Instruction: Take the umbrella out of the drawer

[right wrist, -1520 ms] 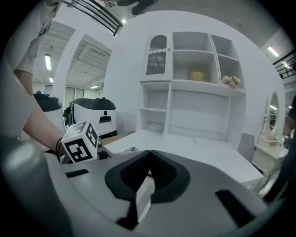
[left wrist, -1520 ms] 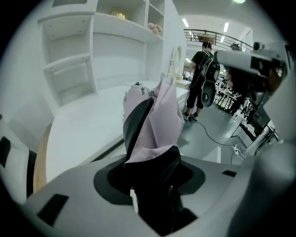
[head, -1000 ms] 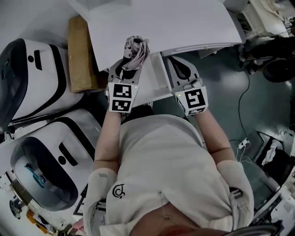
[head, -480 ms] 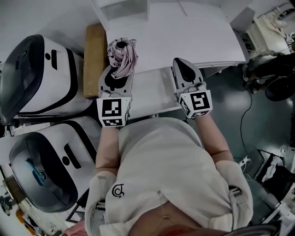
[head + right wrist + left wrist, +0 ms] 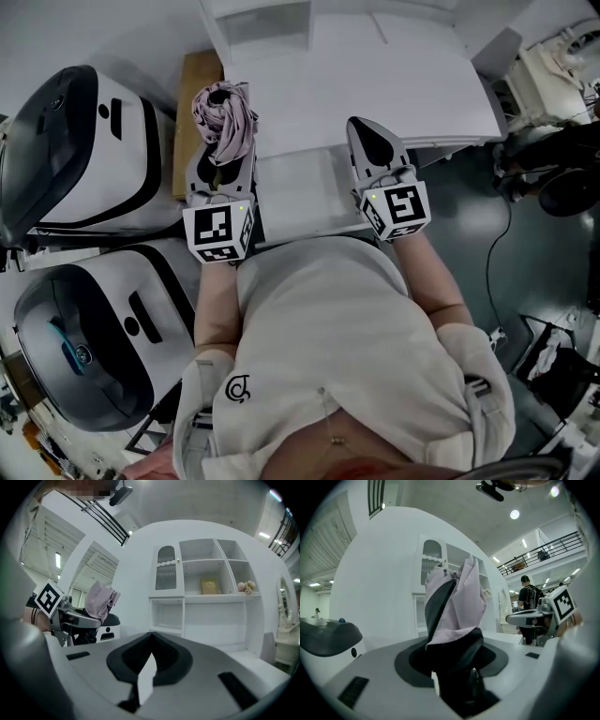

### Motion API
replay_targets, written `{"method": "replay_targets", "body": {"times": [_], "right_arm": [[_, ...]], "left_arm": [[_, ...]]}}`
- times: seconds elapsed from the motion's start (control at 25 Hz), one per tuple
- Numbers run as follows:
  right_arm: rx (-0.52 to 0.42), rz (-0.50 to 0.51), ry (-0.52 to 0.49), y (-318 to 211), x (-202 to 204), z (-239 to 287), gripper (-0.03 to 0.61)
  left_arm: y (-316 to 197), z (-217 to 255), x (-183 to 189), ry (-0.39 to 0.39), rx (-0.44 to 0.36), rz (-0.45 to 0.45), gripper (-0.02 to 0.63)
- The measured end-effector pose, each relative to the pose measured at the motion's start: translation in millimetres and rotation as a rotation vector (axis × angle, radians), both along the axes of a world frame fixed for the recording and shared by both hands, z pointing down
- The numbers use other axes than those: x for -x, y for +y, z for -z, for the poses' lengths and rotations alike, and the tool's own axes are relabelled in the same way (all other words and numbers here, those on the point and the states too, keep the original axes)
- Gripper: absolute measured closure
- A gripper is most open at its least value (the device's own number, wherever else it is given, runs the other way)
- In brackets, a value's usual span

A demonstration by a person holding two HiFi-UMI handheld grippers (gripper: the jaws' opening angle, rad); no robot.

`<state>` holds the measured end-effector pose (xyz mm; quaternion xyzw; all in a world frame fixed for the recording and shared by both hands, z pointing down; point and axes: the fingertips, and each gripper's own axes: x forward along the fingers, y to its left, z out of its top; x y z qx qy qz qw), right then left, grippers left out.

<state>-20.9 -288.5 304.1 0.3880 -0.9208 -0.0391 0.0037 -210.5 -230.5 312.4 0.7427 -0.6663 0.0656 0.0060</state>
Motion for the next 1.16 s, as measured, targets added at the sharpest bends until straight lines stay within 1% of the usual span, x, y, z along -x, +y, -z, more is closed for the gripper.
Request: {"method": "replay_targets", "body": {"times": [0.16,0.32,0.56,0.8,1.16], "right_arm": [[0.000,0.008,0.010,-1,1,-1,0.574],[0.020,0.011,0.007,-2,0,-5,0.574],[0.034,0.020,0.008,3,2,-10,0.574],[0.040,0.026,0.015,3,7,-12,0.574],[0.048,0.012,0.017,3,13,-16,0.574]], "left_arm": [[0,0,-1,0.002,0.004,0.003,0.394],[0,0,-2,0.010,0.005,0.002,0.394],[1,0,-5,0.055,0.007,-0.009,0.393],[0,1,-5,0.036,0.004,-0.011,0.393],[-2,2,-3,0.052,-0.005,-0.031,0.393]]}}
